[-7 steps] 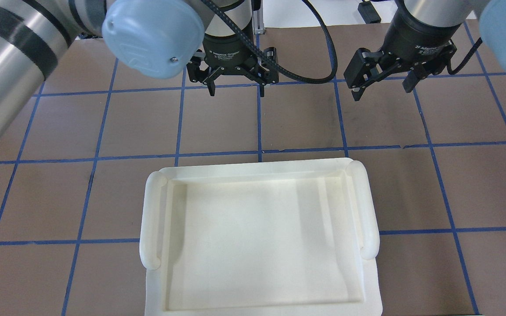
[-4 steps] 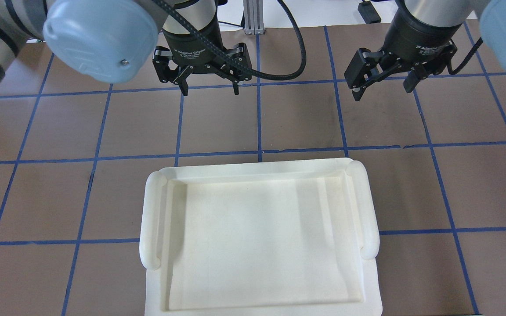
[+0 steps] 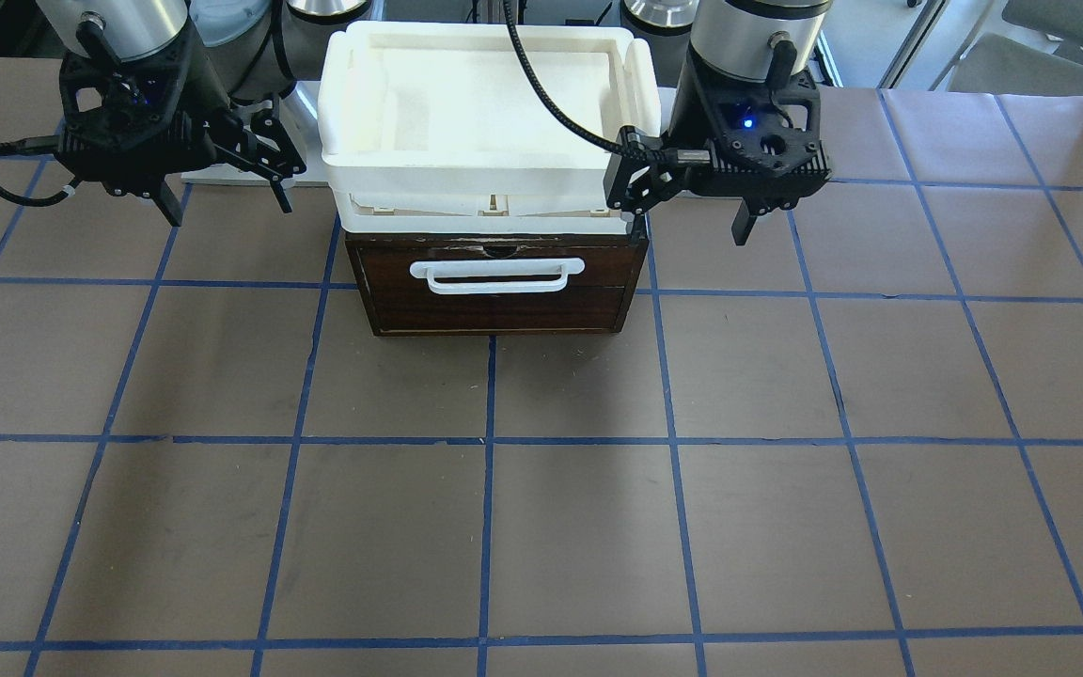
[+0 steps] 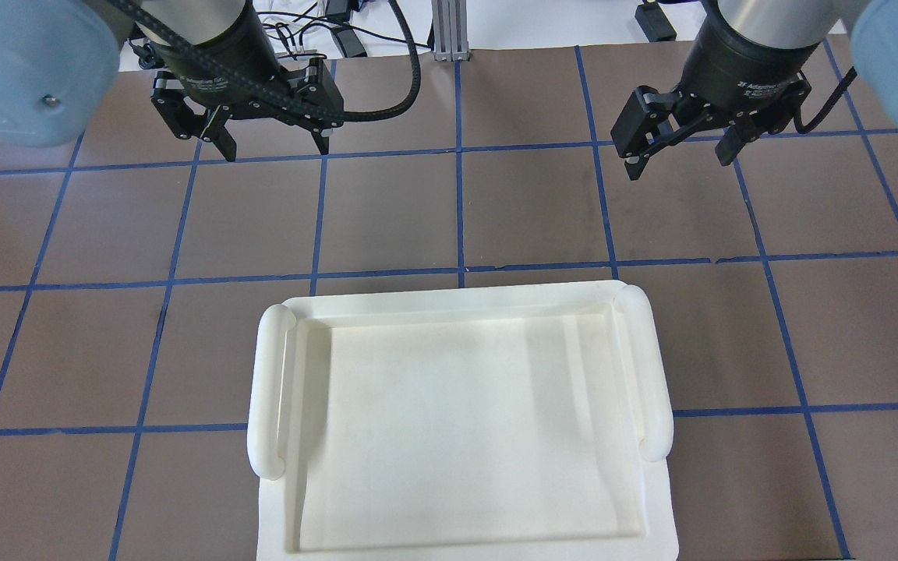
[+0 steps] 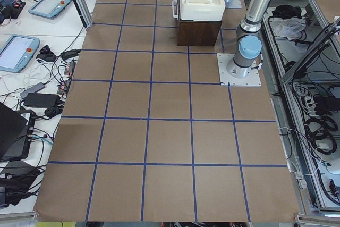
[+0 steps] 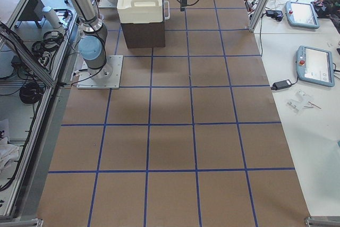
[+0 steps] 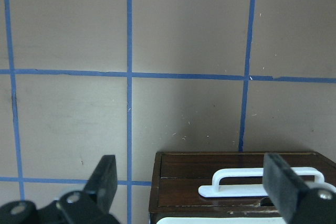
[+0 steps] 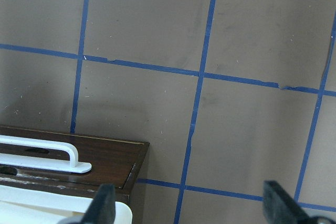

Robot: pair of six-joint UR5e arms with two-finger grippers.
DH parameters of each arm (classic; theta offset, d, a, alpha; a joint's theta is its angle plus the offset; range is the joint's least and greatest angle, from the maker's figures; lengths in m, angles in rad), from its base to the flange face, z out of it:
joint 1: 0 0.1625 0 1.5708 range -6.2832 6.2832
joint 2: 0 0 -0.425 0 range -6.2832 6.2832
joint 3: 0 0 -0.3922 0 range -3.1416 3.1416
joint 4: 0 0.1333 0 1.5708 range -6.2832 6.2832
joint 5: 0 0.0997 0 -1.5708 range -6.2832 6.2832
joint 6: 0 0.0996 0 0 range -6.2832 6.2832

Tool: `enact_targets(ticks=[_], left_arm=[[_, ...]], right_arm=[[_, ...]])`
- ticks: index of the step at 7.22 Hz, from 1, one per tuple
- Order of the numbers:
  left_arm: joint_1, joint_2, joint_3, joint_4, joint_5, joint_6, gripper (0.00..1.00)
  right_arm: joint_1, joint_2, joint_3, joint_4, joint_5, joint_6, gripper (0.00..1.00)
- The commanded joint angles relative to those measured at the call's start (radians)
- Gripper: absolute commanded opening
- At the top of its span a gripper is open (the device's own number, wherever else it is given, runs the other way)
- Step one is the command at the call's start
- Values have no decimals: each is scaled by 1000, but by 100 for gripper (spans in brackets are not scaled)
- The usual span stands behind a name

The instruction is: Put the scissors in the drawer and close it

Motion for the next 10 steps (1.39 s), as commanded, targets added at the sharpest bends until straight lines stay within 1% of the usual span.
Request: enact_targets(ticks=[1, 3, 5, 7, 10], left_arm=[[70, 71, -74, 4, -4, 65, 100], [90, 62, -71, 13, -4, 84, 100], [90, 29, -54, 82, -7, 75, 100], [89, -26, 40, 60, -3, 75, 100], [80, -33, 41, 56, -3, 75, 100]], right_arm=[[-4, 1, 1, -1, 0, -1, 100], [-4, -2, -1, 0, 0, 0, 100], [-2, -2, 1, 0, 0, 0, 100], [-4, -2, 1, 0, -1, -2, 100], [-4, -5, -1, 0, -1, 0, 100]])
